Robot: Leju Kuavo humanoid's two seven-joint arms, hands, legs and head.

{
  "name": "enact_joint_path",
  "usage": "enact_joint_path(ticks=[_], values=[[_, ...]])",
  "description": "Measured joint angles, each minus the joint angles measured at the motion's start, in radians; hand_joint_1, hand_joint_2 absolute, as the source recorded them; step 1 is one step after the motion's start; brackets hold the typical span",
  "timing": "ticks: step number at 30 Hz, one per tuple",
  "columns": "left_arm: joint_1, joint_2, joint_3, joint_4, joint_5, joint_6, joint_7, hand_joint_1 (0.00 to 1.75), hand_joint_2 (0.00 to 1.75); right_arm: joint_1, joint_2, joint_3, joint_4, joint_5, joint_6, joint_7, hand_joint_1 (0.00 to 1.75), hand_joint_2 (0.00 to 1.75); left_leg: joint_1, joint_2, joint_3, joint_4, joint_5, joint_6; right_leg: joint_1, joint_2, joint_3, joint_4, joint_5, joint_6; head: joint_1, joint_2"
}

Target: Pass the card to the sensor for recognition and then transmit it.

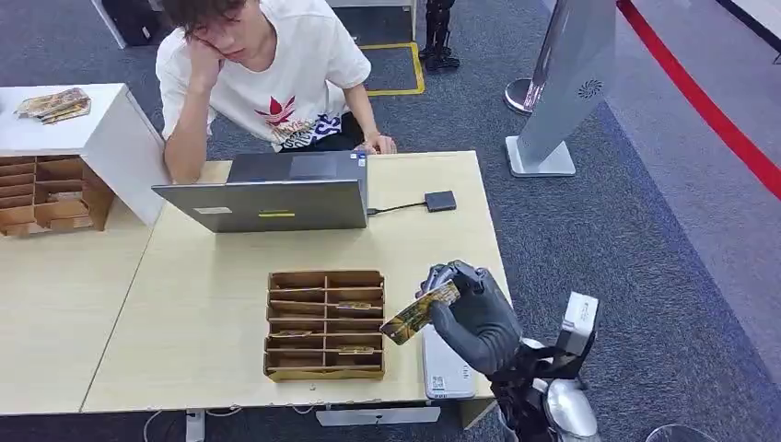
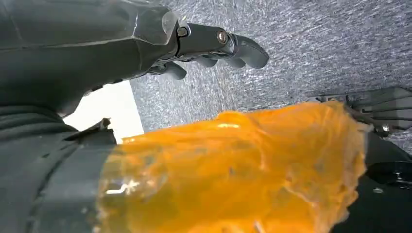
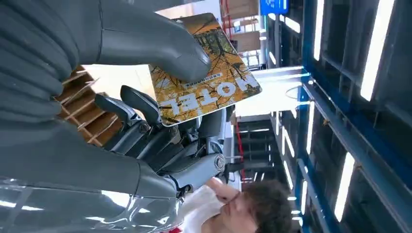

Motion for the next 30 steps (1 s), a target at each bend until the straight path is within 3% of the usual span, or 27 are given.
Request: enact_joint_path(ticks=[6, 11, 17, 20, 25, 30], values=[[-0.016, -0.004, -0.021, 0.000, -0.017, -0.010, 0.011, 0.00, 0.00, -0.114, 0.019, 0.055, 0.024, 0.127, -0.054, 0.026, 1.75, 1.75, 0.000, 0.000, 0.000, 0.000, 0.001, 0.001, 0.000, 0.000, 0.000, 0.001, 0.000, 0.000, 0.000, 0.000], [-0.031, -0.008, -0.048, 0.000, -0.033, -0.021, 0.026, 0.00, 0.00, -0.306, 0.037, 0.139, 0.125, 0.413, -0.246, 0.091, 1.75, 1.75, 0.000, 0.000, 0.000, 0.000, 0.003, 0.001, 0.000, 0.000, 0.000, 0.001, 0.002, 0.000, 0.000, 0.000], [-0.037, -0.010, -0.065, 0.000, -0.034, -0.024, 0.031, 0.00, 0.00, -0.427, 0.057, 0.194, 0.215, 0.452, -0.279, 0.106, 1.75, 1.75, 0.000, 0.000, -0.001, 0.000, 0.004, 0.002, 0.000, -0.001, 0.000, 0.001, 0.002, 0.001, 0.000, 0.000], [-0.041, -0.010, -0.069, 0.000, -0.047, -0.031, 0.039, 0.00, 0.00, -0.477, 0.063, 0.221, 0.253, 0.536, -0.327, 0.150, 1.75, 1.75, 0.000, 0.000, -0.002, 0.000, 0.004, 0.002, 0.000, 0.000, -0.001, 0.001, 0.003, 0.001, 0.000, 0.000], [-0.062, -0.014, -0.112, -0.001, -0.071, -0.047, 0.066, 0.00, 0.00, -0.634, 0.122, 0.263, 0.407, 0.694, -0.423, 0.225, 1.75, 1.75, 0.000, 0.000, -0.003, 0.000, 0.005, 0.002, 0.000, -0.001, -0.003, 0.001, 0.004, 0.001, 0.000, 0.000], [-0.071, -0.018, -0.148, -0.001, -0.092, -0.060, 0.076, 0.00, 0.00, -0.718, 0.161, 0.303, 0.520, 0.885, -0.540, 0.281, 1.75, 1.75, 0.000, 0.000, -0.003, 0.000, 0.006, 0.002, 0.000, 0.000, -0.003, 0.001, 0.005, 0.001, 0.000, 0.000]])
